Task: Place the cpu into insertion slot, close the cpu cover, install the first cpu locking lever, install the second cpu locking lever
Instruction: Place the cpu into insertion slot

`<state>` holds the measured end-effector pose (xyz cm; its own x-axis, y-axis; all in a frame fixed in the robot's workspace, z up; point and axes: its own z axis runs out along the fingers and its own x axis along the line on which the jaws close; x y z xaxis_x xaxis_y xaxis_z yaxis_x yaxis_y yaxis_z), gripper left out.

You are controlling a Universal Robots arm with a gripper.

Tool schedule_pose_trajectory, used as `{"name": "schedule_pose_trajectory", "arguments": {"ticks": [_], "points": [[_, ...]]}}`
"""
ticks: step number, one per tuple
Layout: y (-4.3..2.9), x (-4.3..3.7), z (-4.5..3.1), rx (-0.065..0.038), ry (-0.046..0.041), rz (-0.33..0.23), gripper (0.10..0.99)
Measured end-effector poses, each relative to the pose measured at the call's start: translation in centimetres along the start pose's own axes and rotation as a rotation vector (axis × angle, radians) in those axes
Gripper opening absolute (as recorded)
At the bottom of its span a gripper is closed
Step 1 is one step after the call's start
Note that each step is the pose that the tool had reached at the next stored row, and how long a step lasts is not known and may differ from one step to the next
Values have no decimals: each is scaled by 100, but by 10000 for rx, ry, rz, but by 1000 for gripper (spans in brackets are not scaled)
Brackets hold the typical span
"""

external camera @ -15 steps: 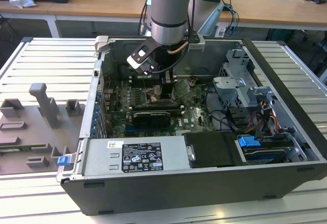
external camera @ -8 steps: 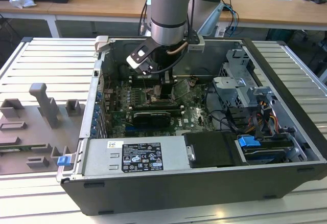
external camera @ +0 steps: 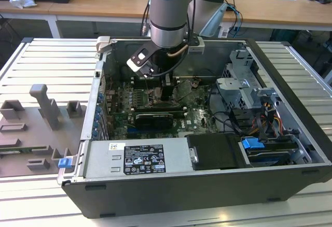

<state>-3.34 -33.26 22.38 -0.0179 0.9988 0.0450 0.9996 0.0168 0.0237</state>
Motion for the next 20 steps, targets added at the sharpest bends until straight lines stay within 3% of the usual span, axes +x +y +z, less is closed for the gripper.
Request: {"name": "schedule_pose_trajectory", "arguments": {"ticks": [20], "points": [[-18,16,38,-1,2,0,541]]}}
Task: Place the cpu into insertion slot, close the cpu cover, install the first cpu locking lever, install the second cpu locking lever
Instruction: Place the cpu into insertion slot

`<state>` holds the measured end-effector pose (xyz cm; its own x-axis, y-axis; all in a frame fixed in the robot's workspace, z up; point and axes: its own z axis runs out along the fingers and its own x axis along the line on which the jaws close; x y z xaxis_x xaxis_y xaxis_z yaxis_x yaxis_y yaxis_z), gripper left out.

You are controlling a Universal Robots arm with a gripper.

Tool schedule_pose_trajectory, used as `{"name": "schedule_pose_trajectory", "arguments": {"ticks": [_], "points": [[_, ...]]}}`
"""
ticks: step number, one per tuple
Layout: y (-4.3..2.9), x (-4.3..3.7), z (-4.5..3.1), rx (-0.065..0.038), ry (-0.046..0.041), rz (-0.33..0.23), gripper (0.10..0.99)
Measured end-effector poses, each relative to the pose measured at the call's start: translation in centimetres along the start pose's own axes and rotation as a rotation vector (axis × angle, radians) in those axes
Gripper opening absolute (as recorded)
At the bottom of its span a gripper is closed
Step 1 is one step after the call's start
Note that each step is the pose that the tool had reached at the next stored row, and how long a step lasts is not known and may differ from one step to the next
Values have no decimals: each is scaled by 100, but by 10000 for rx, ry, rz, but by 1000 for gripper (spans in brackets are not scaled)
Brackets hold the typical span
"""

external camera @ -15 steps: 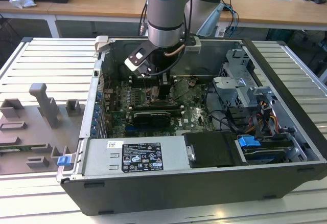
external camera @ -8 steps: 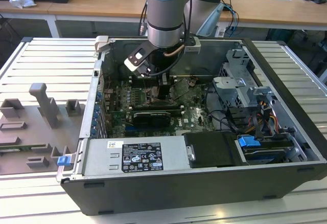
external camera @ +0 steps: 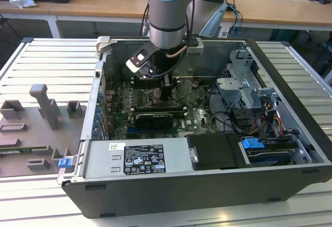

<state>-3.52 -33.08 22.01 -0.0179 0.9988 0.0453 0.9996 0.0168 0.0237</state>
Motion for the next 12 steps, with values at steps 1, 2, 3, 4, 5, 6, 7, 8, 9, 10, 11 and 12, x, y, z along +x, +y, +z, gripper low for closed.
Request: {"name": "schedule_pose_trajectory", "arguments": {"ticks": [1,2,3,4,5,6,7,8,9,10,11,12], "points": [[-1,3,5,0,-1,0,541],[-3,9,13,0,0,0,541],[-3,16,19,0,-1,0,541],[-3,26,29,-1,0,0,541],[-3,34,40,-1,1,0,541],[-4,44,64,0,-2,5,541],[-3,46,83,-2,-9,40,541],[-4,47,95,-4,-14,89,541],[-5,48,112,-8,-20,197,541],[-6,48,120,-12,-21,261,541],[-7,48,125,-14,-22,310,541],[-7,50,134,-16,-24,366,541]]}}
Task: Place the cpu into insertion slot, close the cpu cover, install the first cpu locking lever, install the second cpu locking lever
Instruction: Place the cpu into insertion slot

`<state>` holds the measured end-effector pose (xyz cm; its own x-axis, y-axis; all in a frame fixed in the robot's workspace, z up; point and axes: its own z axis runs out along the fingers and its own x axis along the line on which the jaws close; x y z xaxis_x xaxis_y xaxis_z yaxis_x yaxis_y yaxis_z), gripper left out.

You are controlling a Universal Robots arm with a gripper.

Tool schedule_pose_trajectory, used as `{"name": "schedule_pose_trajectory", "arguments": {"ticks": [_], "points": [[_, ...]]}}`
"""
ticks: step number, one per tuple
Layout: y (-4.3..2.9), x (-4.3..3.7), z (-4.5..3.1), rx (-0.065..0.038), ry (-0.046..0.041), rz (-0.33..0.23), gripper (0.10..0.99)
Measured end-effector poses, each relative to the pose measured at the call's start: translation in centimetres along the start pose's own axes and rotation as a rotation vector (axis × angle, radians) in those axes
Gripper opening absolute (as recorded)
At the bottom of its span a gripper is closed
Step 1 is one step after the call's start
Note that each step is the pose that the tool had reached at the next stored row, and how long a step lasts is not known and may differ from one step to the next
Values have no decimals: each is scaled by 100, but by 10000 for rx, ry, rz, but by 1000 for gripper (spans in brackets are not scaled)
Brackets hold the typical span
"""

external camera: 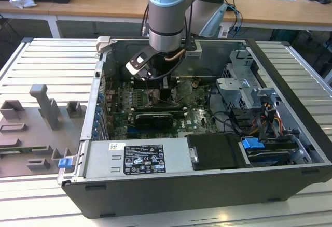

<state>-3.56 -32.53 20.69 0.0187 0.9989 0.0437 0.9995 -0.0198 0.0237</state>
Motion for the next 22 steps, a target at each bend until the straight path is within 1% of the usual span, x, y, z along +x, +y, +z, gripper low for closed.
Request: {"name": "schedule_pose_trajectory", "arguments": {"ticks": [5,7,9,11,13,22], "points": [[-4,0,35,0,-1,8,541],[-5,12,48,0,-5,11,541],[-5,32,57,-1,-24,8,541],[-4,55,68,-2,-70,7,541],[-4,54,80,-1,-88,5,541],[-4,44,68,-1,-89,10,541]]}}
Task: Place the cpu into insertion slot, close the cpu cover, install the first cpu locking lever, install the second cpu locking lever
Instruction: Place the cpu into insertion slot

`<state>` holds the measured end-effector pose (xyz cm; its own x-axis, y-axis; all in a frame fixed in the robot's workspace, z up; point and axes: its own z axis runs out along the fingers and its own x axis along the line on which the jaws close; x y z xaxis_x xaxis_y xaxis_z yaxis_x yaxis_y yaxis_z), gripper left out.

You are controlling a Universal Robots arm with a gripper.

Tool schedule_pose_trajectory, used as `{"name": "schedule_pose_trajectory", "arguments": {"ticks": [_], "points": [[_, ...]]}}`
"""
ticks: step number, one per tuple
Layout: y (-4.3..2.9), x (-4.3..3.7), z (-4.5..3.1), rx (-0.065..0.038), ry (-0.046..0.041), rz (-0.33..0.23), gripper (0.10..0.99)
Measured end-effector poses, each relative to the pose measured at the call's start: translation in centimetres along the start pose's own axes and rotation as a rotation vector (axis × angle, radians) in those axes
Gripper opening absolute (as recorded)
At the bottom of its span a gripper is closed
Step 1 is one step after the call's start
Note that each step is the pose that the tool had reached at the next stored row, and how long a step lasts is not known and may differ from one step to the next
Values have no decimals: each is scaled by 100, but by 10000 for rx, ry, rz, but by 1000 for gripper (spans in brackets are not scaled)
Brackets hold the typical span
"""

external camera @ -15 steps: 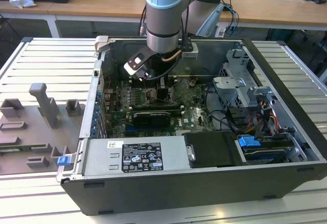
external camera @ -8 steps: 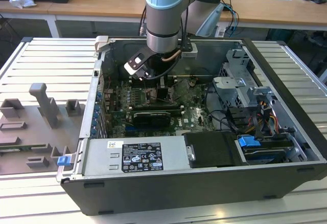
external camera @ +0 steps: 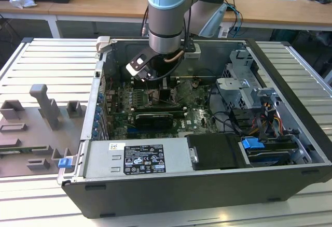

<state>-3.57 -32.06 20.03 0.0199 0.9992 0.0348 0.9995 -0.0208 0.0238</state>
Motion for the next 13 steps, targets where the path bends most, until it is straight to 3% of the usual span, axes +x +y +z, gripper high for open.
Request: {"name": "schedule_pose_trajectory", "arguments": {"ticks": [2,13], "points": [[1,1,-27,-2,3,0,541],[7,-8,0,-2,-23,28,541]]}}
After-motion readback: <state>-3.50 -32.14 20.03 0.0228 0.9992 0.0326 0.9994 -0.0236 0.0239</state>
